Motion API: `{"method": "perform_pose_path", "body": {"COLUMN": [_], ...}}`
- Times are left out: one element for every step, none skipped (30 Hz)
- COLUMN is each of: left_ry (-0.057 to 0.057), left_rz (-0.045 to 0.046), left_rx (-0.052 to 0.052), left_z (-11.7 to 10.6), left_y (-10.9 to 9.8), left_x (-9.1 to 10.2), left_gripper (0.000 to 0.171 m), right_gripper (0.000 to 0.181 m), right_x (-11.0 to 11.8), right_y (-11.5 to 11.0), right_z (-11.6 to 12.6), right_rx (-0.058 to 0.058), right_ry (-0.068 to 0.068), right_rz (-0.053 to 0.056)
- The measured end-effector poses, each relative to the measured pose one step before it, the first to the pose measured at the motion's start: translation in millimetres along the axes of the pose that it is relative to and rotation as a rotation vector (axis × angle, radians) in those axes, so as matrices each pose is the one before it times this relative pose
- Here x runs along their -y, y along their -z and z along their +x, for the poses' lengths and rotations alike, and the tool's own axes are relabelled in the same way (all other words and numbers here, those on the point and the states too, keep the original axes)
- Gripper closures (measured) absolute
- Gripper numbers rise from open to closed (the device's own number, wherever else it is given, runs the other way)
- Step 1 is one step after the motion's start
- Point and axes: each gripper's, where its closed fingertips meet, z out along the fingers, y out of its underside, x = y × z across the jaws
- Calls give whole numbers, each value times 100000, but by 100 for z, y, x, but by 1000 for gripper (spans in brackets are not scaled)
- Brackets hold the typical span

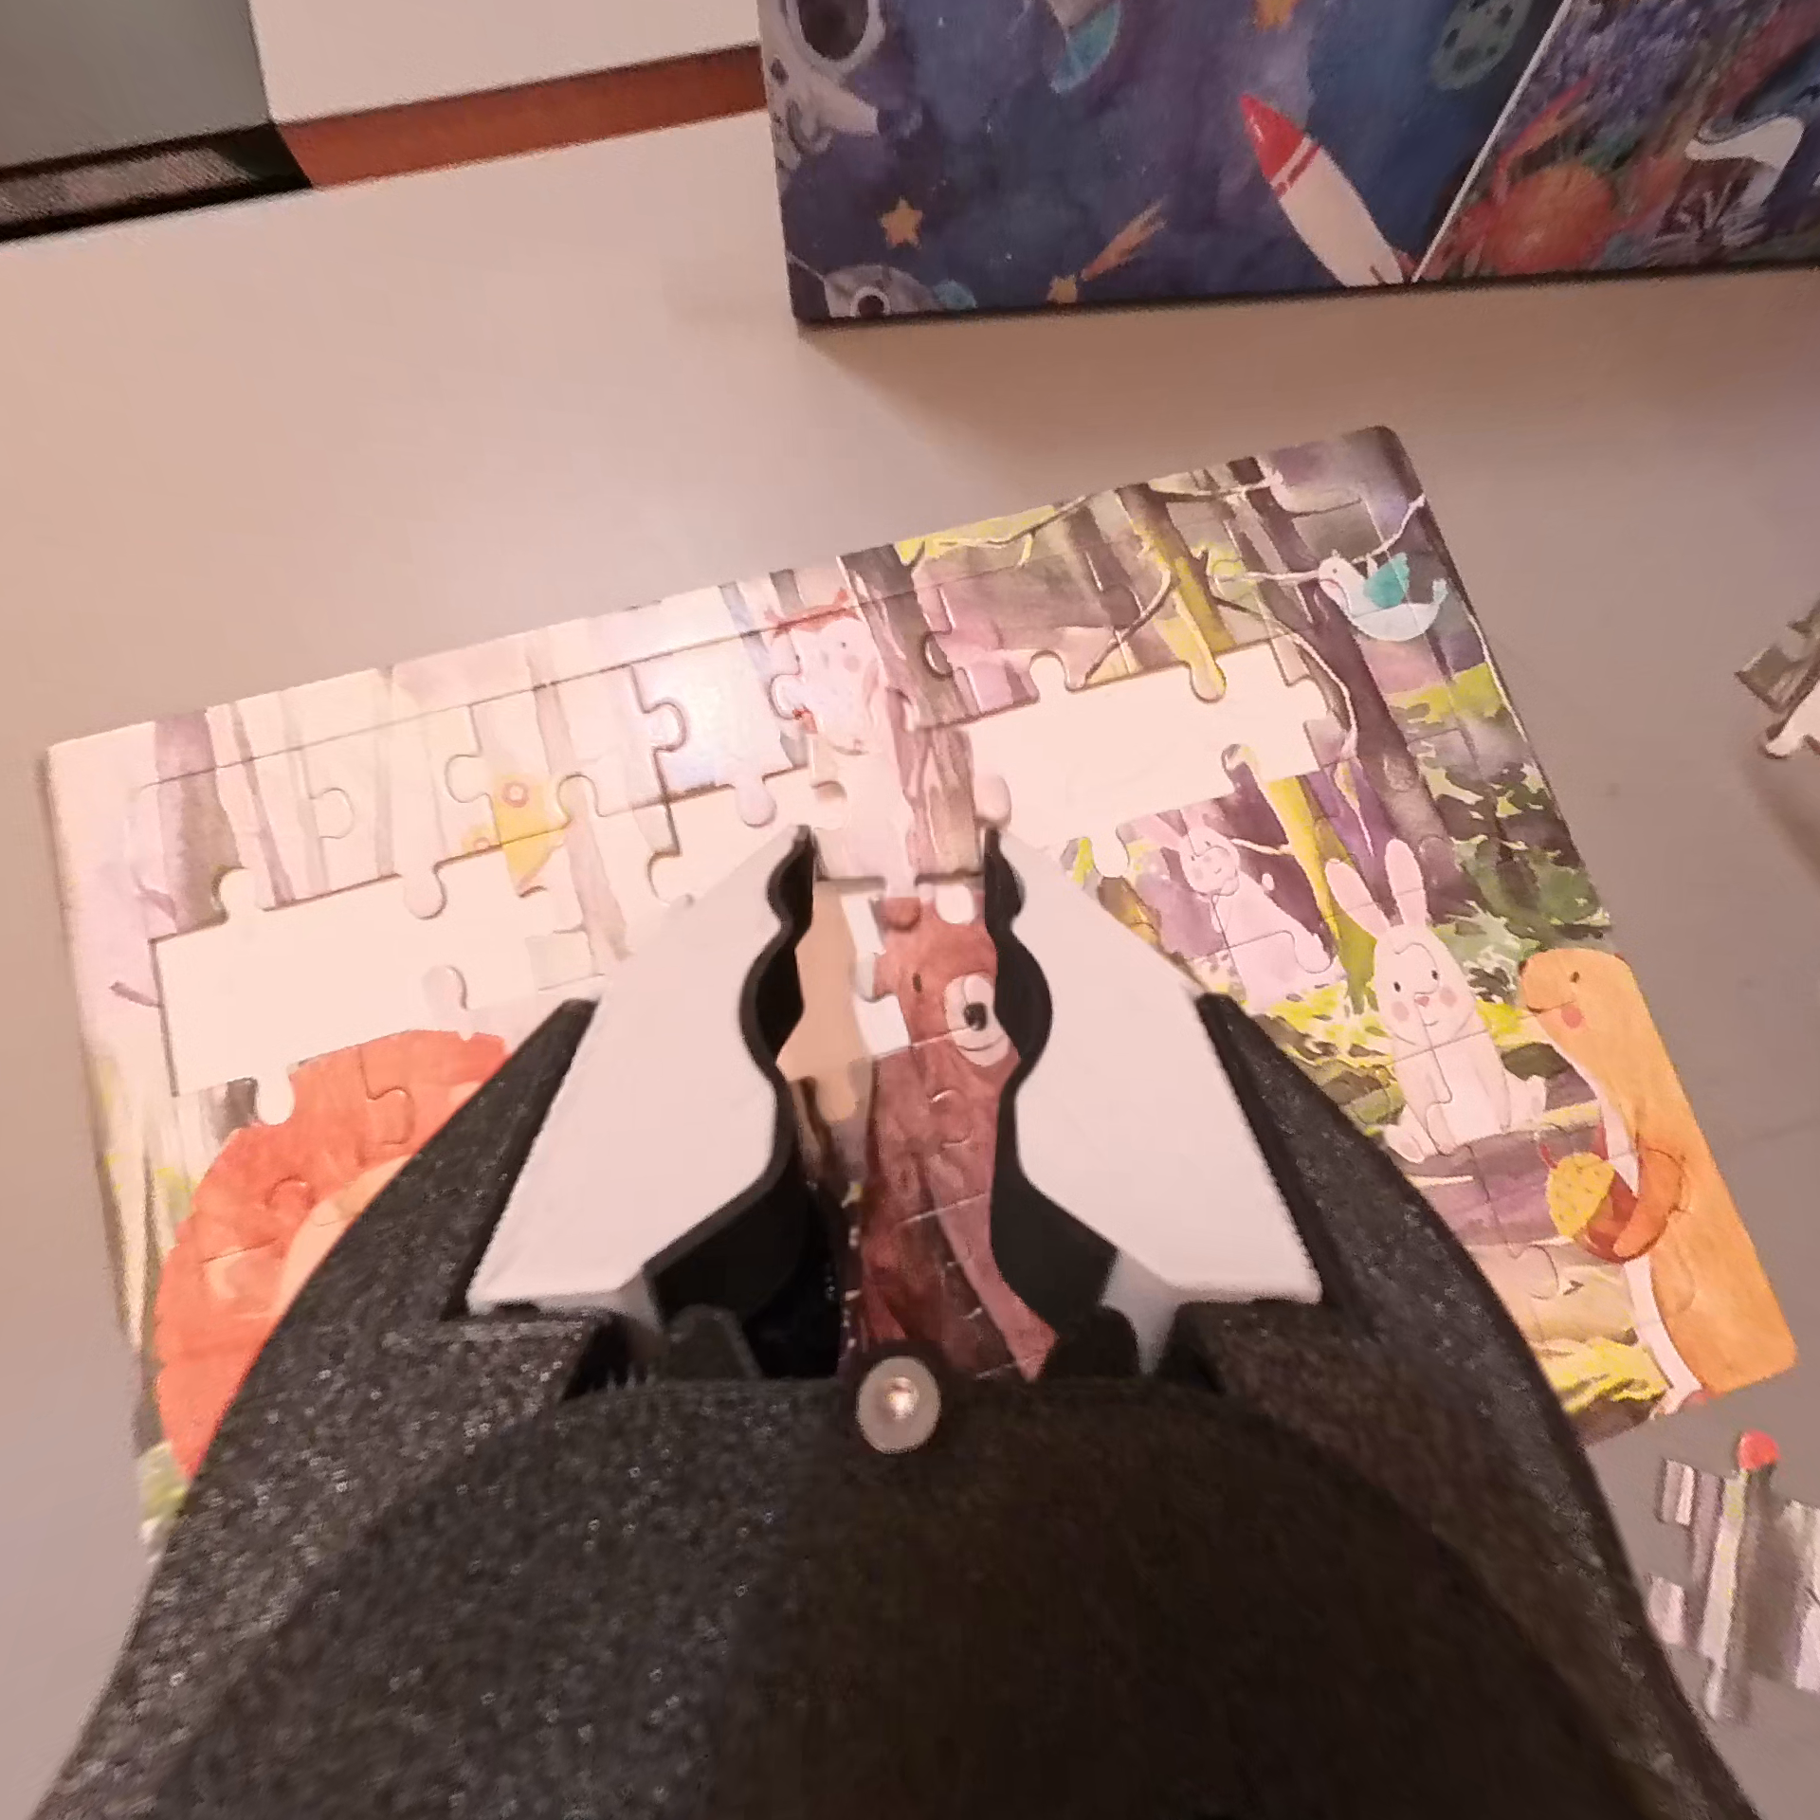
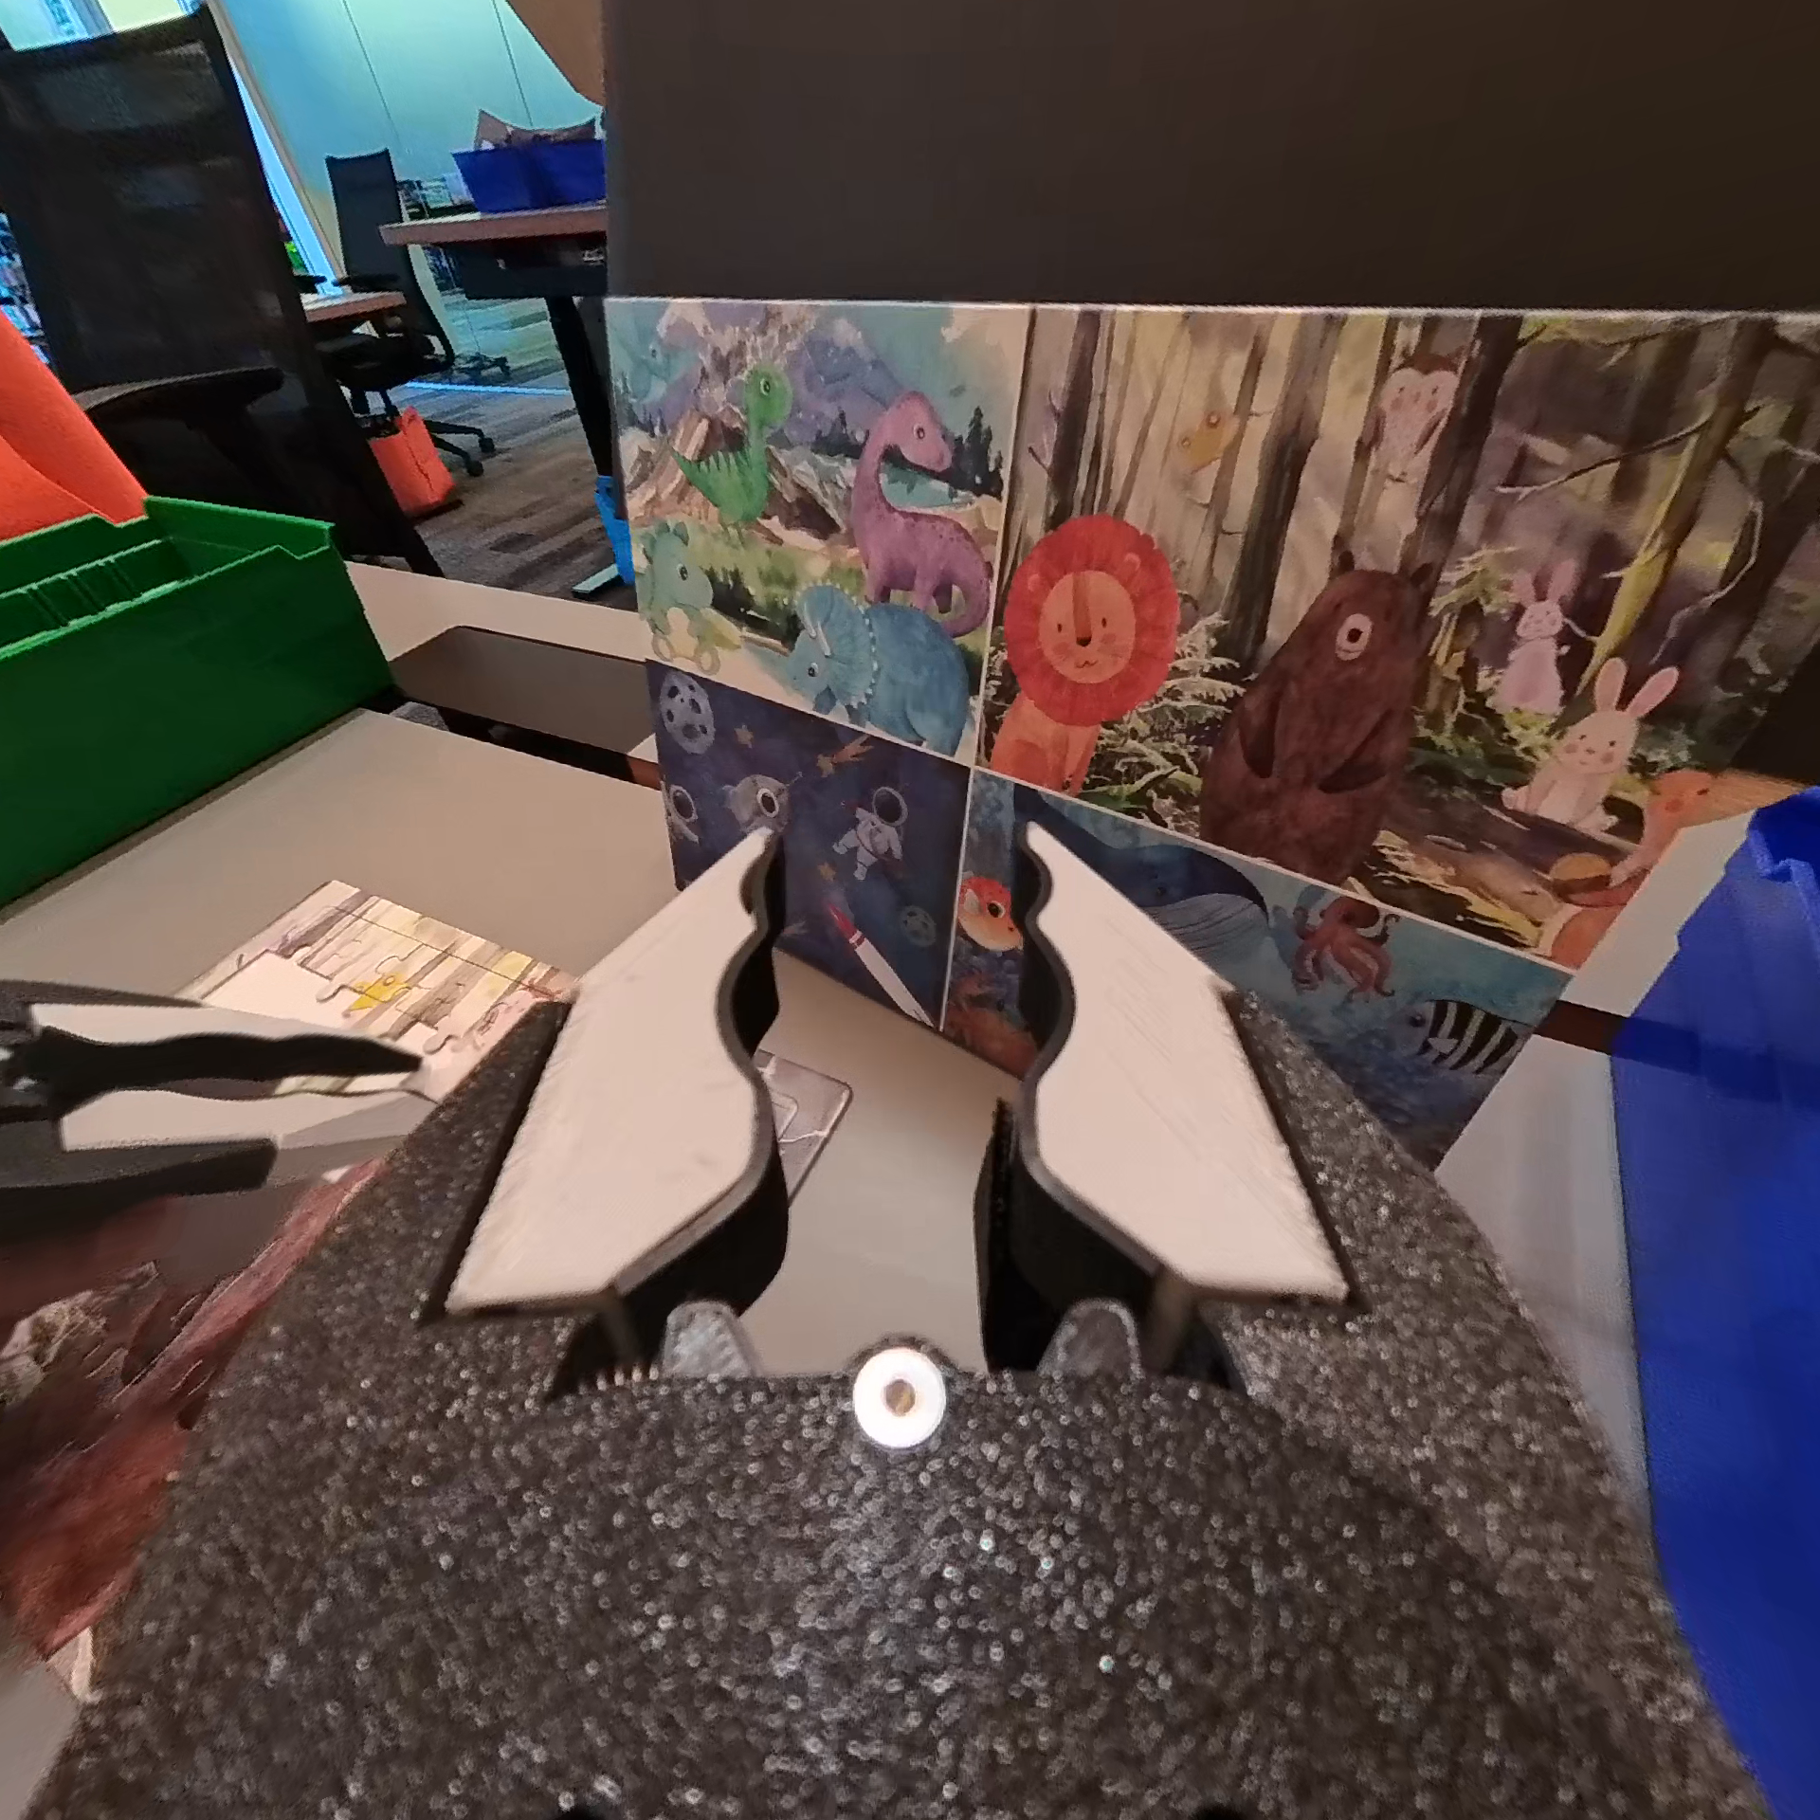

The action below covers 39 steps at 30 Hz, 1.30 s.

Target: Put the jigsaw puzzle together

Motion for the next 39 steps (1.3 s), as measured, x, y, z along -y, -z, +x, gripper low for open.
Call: {"method": "perform_pose_path", "body": {"left_ry": [383,789,411,227,115,-493,-1088,-1785,-3132,-4297,-4259,-3926,-3911,-4227,-4128,-3383,-3128,-2879,-1483,-324,-102,-401,-834,-1721,-2424,-2227,-1450,-972,-415,778,1498,1405,1331,1381,1534,900,-543,-1080,-432], "left_rz": [-1121,-168,118,47,715,570,237,945,1256,1044,1975,3852,3845,191,-4626,-5070,-3587,-3596,-3133,-1979,-771,-417,87,8,-495,-595,-157,162,311,229,213,176,88,103,-237,-59,109,-54,-210], "left_rx": [-1492,-1382,-1805,-1146,358,1049,1447,2275,1855,1214,905,-1955,-6318,-8908,-6913,-466,2981,1582,701,387,-927,-1880,-799,205,683,527,-198,-390,-260,-362,-570,-497,-300,-70,36,209,335,267,98], "left_z": [296,311,414,277,-23,-209,-316,-452,-400,-392,-517,-98,696,1273,1069,141,-347,-152,-107,-139,-2,150,15,-116,-187,-159,-29,8,21,17,17,7,7,10,21,11,4,-5,-4], "left_y": [-108,19,88,110,146,176,182,253,287,300,317,295,186,-87,-418,-531,-468,-420,-355,-241,-142,-78,-12,49,68,57,19,-11,-32,-36,-41,-29,-28,-26,-69,-74,-34,2,2], "left_x": [-250,-139,-102,-87,30,72,78,242,341,421,694,1014,992,360,-378,-515,-444,-512,-499,-421,-298,-271,-178,-129,-162,-134,-55,29,45,33,53,40,29,36,-34,-25,2,1,-2], "left_gripper": [138,138,138,138,137,137,137,137,137,143,151,154,157,160,162,167,171,171,171,171,171,171,171,171,171,171,171,171,171,171,171,171,171,171,171,171,171,171,171], "right_gripper": [136,135,135,135,135,135,135,135,135,135,135,135,135,135,135,135,135,135,135,135,135,135,135,135,135,135,135,135,135,135,135,135,135,135,135,135,135,135,135], "right_x": [49,32,2,-34,-31,-30,-30,-28,-9,-13,-26,-28,4,10,-6,-11,-46,-48,-32,2,31,39,31,-4,-27,-26,-37,-52,-55,-51,-61,-47,-26,-8,-11,-7,14,4,-10], "right_y": [10,13,14,10,1,-8,-8,-8,-3,0,-20,-19,-28,-15,-22,-28,-17,-16,9,15,16,19,0,-14,-19,-46,-40,-39,-36,-38,-32,-15,-2,5,-2,4,0,-2,-12], "right_z": [-100,-58,-26,25,59,51,28,32,24,11,-3,-30,-52,-57,-51,-50,-29,-13,36,48,51,39,10,-2,-36,-66,-87,-64,-40,-21,-6,15,27,34,31,-5,-8,-20,-39], "right_rx": [74,-8,-63,-128,-204,-12,156,56,-55,-78,-5,128,185,184,77,45,0,-47,-107,-94,-7,79,167,123,79,174,142,-18,-67,-20,4,9,-28,-64,-45,57,38,32,100], "right_ry": [489,478,378,232,-10,-319,-448,-306,-61,128,115,-12,-62,15,161,266,312,302,155,-90,-307,-435,-373,-211,-47,154,364,503,451,243,71,-55,-109,-82,-85,-95,-23,58,93], "right_rz": [-7,2,-96,-168,-94,-37,-44,-26,-9,-17,-155,-167,-6,-11,-62,-108,-208,-229,-165,29,164,146,132,11,-156,-181,-239,-273,-225,-221,-223,-168,-64,17,-24,-59,32,40,-93]}}
